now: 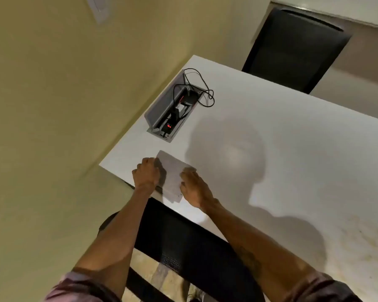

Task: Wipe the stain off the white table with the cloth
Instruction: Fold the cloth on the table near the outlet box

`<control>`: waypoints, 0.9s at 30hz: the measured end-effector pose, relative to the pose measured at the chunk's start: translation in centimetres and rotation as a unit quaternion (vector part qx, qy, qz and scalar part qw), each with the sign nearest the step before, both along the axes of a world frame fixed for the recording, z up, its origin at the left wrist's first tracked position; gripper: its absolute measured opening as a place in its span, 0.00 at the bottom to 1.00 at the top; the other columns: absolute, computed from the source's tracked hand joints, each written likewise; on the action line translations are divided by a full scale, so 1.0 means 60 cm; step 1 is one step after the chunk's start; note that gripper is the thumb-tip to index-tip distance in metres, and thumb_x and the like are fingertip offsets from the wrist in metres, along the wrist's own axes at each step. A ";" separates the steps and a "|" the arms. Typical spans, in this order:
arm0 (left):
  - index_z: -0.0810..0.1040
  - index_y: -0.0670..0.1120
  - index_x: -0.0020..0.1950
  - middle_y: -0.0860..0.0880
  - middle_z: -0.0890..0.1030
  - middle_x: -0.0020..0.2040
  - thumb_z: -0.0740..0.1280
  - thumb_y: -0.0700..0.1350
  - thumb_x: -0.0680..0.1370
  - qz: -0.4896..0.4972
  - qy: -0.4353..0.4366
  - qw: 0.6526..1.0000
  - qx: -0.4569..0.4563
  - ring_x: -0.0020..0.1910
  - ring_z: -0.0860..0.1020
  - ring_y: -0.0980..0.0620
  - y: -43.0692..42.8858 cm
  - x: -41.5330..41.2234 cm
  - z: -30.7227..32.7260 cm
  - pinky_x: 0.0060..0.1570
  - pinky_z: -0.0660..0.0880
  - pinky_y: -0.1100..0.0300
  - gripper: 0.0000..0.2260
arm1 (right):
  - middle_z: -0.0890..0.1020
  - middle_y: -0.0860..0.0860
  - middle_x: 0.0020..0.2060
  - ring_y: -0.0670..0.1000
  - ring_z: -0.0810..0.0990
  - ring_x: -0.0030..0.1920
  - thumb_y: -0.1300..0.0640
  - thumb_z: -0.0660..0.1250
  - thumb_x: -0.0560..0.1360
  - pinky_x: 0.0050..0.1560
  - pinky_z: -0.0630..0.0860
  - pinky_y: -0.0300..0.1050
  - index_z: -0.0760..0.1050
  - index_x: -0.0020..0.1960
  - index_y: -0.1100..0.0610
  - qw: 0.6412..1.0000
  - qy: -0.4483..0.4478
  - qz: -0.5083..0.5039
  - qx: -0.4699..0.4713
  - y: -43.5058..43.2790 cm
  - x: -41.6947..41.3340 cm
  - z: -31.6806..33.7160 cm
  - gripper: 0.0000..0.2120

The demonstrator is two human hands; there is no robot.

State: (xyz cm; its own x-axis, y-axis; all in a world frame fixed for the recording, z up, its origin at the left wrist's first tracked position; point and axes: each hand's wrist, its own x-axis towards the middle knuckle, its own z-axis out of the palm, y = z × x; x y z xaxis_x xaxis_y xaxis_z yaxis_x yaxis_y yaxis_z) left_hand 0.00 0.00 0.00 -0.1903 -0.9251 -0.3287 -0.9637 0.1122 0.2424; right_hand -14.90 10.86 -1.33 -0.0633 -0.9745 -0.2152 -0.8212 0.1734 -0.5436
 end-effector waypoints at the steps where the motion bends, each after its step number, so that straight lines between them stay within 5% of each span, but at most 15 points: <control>1: 0.68 0.45 0.77 0.43 0.70 0.76 0.61 0.45 0.84 0.032 0.003 0.999 0.017 0.70 0.73 0.39 -0.005 0.006 -0.007 0.67 0.70 0.44 0.21 | 0.68 0.54 0.71 0.55 0.68 0.71 0.56 0.60 0.80 0.67 0.72 0.51 0.68 0.69 0.58 1.000 0.003 0.012 0.011 -0.004 0.009 -0.012 0.18; 9: 0.66 0.43 0.77 0.40 0.73 0.73 0.60 0.49 0.84 0.172 0.044 0.980 0.090 0.72 0.71 0.38 -0.027 0.041 -0.091 0.70 0.69 0.43 0.22 | 0.72 0.56 0.66 0.56 0.68 0.67 0.57 0.61 0.78 0.69 0.66 0.50 0.69 0.68 0.60 0.995 0.064 0.073 -0.014 -0.026 0.058 -0.087 0.19; 18: 0.69 0.41 0.75 0.40 0.72 0.71 0.63 0.49 0.83 0.219 0.085 0.967 0.097 0.70 0.72 0.37 -0.051 0.032 -0.125 0.69 0.71 0.43 0.22 | 0.73 0.55 0.67 0.57 0.70 0.67 0.53 0.61 0.78 0.68 0.65 0.46 0.72 0.66 0.59 0.987 0.096 0.111 -0.060 -0.030 0.054 -0.127 0.18; 22: 0.71 0.41 0.74 0.39 0.73 0.70 0.65 0.50 0.83 0.221 0.096 0.967 0.086 0.70 0.72 0.37 -0.057 0.033 -0.128 0.68 0.71 0.44 0.22 | 0.73 0.56 0.62 0.57 0.74 0.61 0.56 0.63 0.79 0.61 0.74 0.50 0.70 0.65 0.59 0.983 0.006 -0.174 -0.064 -0.034 0.068 -0.122 0.16; 27: 0.74 0.40 0.72 0.39 0.74 0.68 0.67 0.51 0.82 0.200 0.087 0.973 0.080 0.69 0.72 0.37 -0.058 0.028 -0.130 0.67 0.73 0.43 0.22 | 0.71 0.59 0.65 0.62 0.77 0.59 0.56 0.66 0.76 0.60 0.76 0.55 0.63 0.70 0.57 0.837 -0.226 -0.492 0.084 -0.067 0.075 -0.103 0.25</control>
State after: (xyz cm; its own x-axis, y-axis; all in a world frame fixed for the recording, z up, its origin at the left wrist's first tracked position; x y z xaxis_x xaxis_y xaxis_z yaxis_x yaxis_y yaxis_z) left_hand 1.69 -3.48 -7.79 0.1091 -0.8761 -0.4696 -0.8656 -0.3160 0.3885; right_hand -10.38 6.86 -7.50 -0.6916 -0.4524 -0.5631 0.0473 0.7496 -0.6602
